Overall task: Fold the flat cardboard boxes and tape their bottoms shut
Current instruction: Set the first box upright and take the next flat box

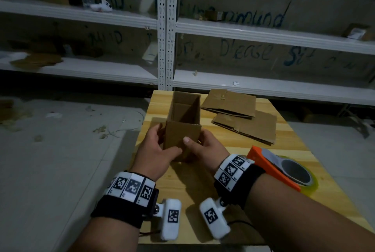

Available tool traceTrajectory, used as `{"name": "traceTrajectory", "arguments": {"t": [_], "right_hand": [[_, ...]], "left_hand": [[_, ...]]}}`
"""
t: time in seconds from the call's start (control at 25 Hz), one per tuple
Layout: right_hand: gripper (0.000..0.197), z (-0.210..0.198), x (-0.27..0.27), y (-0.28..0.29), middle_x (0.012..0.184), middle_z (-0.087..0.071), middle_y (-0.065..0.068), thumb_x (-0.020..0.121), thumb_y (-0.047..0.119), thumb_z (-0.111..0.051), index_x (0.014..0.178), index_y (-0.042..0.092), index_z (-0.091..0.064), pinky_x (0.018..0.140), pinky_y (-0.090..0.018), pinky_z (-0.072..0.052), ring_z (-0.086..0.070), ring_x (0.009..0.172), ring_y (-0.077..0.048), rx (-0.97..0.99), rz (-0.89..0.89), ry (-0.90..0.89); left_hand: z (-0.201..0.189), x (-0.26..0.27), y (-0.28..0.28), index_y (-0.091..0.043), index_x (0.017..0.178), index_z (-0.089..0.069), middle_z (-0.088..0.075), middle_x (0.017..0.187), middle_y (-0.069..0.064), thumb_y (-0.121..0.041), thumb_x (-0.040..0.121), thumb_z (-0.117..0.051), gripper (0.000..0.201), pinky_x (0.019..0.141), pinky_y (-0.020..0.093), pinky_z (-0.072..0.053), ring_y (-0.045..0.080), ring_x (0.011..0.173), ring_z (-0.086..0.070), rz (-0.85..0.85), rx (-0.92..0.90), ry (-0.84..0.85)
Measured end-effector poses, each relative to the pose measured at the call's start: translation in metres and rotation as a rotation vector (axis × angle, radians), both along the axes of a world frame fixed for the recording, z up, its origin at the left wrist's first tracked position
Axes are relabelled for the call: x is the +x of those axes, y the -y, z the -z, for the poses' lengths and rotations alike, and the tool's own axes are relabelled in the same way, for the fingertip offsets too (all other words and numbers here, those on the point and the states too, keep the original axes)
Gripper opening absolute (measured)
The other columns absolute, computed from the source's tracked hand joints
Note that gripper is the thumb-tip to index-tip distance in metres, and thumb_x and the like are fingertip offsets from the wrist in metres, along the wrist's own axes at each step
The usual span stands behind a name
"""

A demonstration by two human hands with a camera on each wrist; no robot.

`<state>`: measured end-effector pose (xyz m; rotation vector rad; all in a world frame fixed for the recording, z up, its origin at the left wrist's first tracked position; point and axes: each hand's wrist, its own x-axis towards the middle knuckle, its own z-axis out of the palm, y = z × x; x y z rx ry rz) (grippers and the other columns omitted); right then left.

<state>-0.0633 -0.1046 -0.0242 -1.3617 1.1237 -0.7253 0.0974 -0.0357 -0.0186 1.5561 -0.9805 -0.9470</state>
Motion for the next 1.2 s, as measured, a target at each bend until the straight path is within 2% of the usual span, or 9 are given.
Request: {"name": "traceTrajectory", "arguments": {"t": [0.16,0.36,0.44,0.56,0.68,0.8,0.88,1.04,1.2], "right_hand": [[0.064,0.001,0.024,0.024,0.133,-0.067,-0.001,0.091,0.049,-0.074,0.141,0.021,-0.046,0.094,-0.050,-0.061,-0.071,0.108,-0.022,-0.062,0.087,-0.081],[0.058,0.008,0.044,0.041,0.128,-0.070,0.000,0.094,0.051,-0.068,0.145,0.033,-0.046,0.089,-0.050,-0.063,-0.073,0.102,-0.025,-0.053,0.110,-0.135],[0.058,0.012,0.046,0.046,0.129,-0.070,0.002,0.093,0.051,-0.068,0.145,0.035,-0.048,0.092,-0.050,-0.062,-0.072,0.106,-0.024,-0.068,0.108,-0.134],[0.062,0.011,0.041,0.047,0.134,-0.068,0.002,0.091,0.054,-0.069,0.146,0.033,-0.051,0.096,-0.050,-0.060,-0.071,0.110,-0.023,-0.069,0.122,-0.113],[0.059,-0.013,0.021,0.050,0.130,-0.067,0.005,0.092,0.053,-0.070,0.144,0.032,-0.053,0.091,-0.047,-0.063,-0.071,0.105,-0.018,-0.165,0.132,-0.106],[0.044,-0.056,-0.008,0.077,0.111,-0.071,0.005,0.092,0.047,-0.074,0.128,0.026,-0.062,0.076,-0.033,-0.063,-0.073,0.096,-0.010,-0.335,0.160,-0.185],[0.038,-0.085,-0.028,0.113,0.103,-0.072,0.002,0.089,0.044,-0.078,0.117,0.021,-0.067,0.064,-0.022,-0.056,-0.072,0.083,-0.003,-0.419,0.200,-0.351],[0.050,-0.112,-0.071,0.172,0.120,-0.074,-0.007,0.082,0.043,-0.085,0.122,0.015,-0.073,0.083,-0.031,-0.050,-0.065,0.097,-0.022,-0.349,0.244,-0.702],[0.079,-0.083,-0.088,0.202,0.143,-0.061,-0.012,0.080,0.038,-0.089,0.149,0.020,-0.054,0.091,-0.038,-0.050,-0.060,0.118,-0.031,-0.181,0.249,-0.833]], "left_hand": [[-0.001,0.009,0.017,-0.020,0.132,-0.061,-0.076,0.114,-0.004,-0.009,0.090,-0.074,0.045,0.096,0.042,-0.057,0.017,0.108,-0.071,-0.101,-0.006,-0.140],[-0.004,0.010,0.034,-0.043,0.095,-0.065,-0.072,0.102,-0.013,-0.013,0.093,-0.069,0.030,0.094,0.041,-0.052,0.013,0.101,-0.067,-0.192,-0.003,-0.147],[-0.002,0.010,0.038,-0.041,0.108,-0.071,-0.076,0.112,-0.005,-0.019,0.085,-0.070,0.032,0.102,0.049,-0.053,0.023,0.110,-0.070,-0.218,-0.006,-0.175],[0.003,0.013,0.041,-0.031,0.145,-0.057,-0.070,0.133,-0.001,-0.029,0.070,-0.072,0.077,0.108,0.052,-0.051,0.024,0.120,-0.067,-0.275,-0.006,-0.249],[0.008,0.013,0.041,-0.030,0.148,-0.051,-0.062,0.141,-0.001,-0.027,0.072,-0.076,0.080,0.108,0.053,-0.050,0.023,0.124,-0.062,-0.378,-0.036,-0.231],[0.015,0.014,0.034,-0.021,0.128,-0.064,-0.069,0.119,0.003,-0.020,0.081,-0.077,0.049,0.096,0.051,-0.055,0.028,0.108,-0.066,-0.495,-0.061,-0.172],[0.018,0.015,0.030,-0.013,0.104,-0.067,-0.068,0.090,0.007,-0.020,0.075,-0.076,0.032,0.076,0.044,-0.054,0.032,0.085,-0.066,-0.545,-0.098,-0.189],[0.023,0.005,0.027,-0.017,0.070,-0.050,-0.044,0.053,-0.001,-0.020,0.065,-0.069,0.020,0.055,0.036,-0.032,0.021,0.053,-0.039,-0.496,-0.108,-0.301],[0.033,-0.002,0.035,-0.022,0.065,-0.042,-0.036,0.048,-0.006,-0.008,0.078,-0.070,0.034,0.052,0.030,-0.025,0.018,0.048,-0.029,-0.424,-0.094,-0.360]]}}
